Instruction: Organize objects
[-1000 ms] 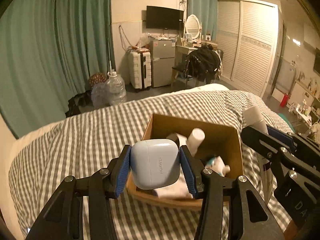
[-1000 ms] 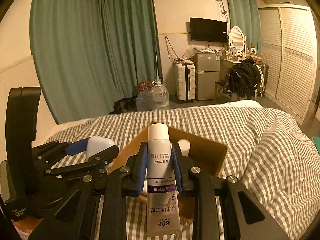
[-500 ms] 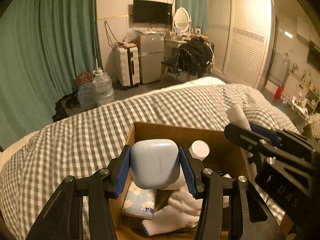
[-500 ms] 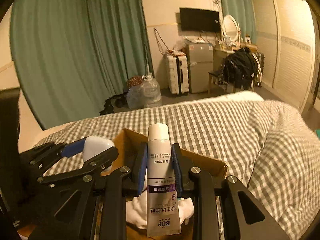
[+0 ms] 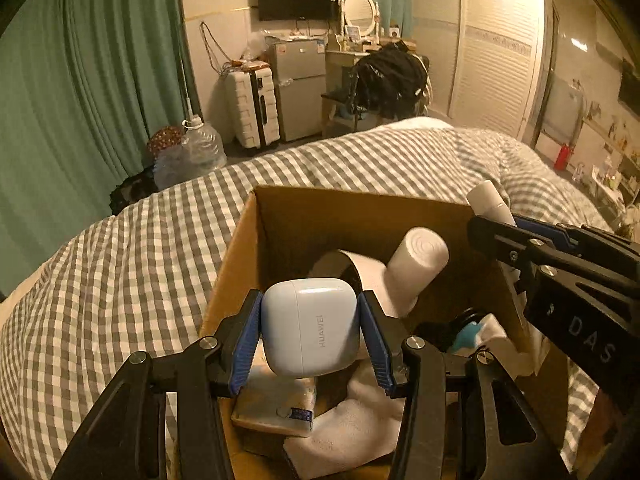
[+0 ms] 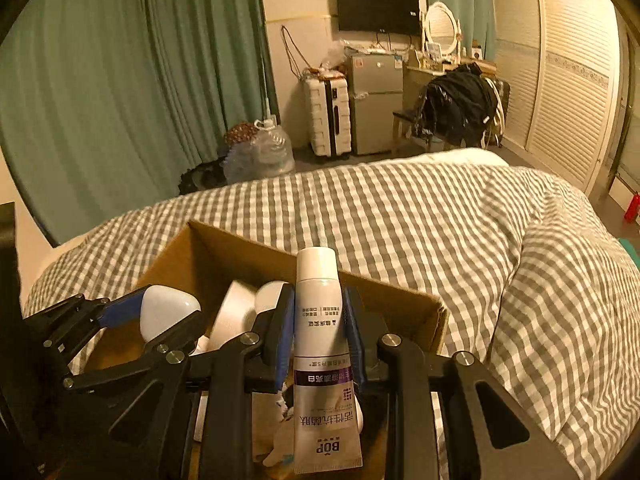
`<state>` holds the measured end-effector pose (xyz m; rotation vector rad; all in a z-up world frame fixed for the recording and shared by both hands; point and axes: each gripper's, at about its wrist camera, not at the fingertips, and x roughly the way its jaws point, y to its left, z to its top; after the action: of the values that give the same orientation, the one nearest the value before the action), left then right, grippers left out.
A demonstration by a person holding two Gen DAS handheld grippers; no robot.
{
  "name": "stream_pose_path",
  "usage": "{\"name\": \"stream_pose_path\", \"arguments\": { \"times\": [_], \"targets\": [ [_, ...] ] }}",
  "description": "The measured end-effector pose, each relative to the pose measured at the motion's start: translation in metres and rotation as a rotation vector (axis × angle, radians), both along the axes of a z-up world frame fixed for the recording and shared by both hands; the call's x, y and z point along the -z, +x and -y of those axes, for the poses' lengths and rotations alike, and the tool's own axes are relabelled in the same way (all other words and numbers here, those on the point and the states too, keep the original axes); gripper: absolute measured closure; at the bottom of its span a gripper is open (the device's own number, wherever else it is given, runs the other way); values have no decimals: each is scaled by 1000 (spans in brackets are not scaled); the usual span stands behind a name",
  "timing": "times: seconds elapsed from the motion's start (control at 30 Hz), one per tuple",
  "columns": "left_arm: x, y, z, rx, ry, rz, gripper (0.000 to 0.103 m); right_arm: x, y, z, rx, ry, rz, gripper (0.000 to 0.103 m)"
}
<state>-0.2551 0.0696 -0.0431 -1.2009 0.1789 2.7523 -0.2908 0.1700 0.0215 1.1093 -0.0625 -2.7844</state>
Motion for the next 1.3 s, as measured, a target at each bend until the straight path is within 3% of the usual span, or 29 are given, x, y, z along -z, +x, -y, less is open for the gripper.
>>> {"name": "stream_pose_path", "arguments": {
  "times": [0.3, 0.37, 0.43, 0.57, 0.73, 0.8, 1.07, 1.17, 1.3],
  "targets": [
    [5, 0, -6, 23, -13, 0, 52, 10, 0, -7, -2, -45, 24, 79],
    [3, 1, -4, 21, -12, -3, 52, 7, 2, -8, -8, -58, 12, 73],
    [-1, 4, -2, 16, -11, -16, 50, 4, 5, -10, -4, -68, -5, 54],
    [-11, 11, 1, 12, -8, -46, 34, -4, 11, -13, 5, -85, -34, 52],
    [-21, 16, 7, 5, -11, -84, 29, -13, 18, -13, 17, -91, -69, 43],
    [-28, 18, 12, -1, -5, -100, 21, -18, 23, -13, 16, -93, -88, 39],
    [-58, 40, 31, -19, 32, -170, 20, -46, 55, -23, 20, -130, -162, 27],
    [-76, 58, 39, -35, 59, -219, 8, -62, 71, -25, 31, -106, -206, 18],
    [-96, 81, 45, -47, 60, -276, 8, -81, 98, -27, 48, -71, -286, 15]
  ]
}}
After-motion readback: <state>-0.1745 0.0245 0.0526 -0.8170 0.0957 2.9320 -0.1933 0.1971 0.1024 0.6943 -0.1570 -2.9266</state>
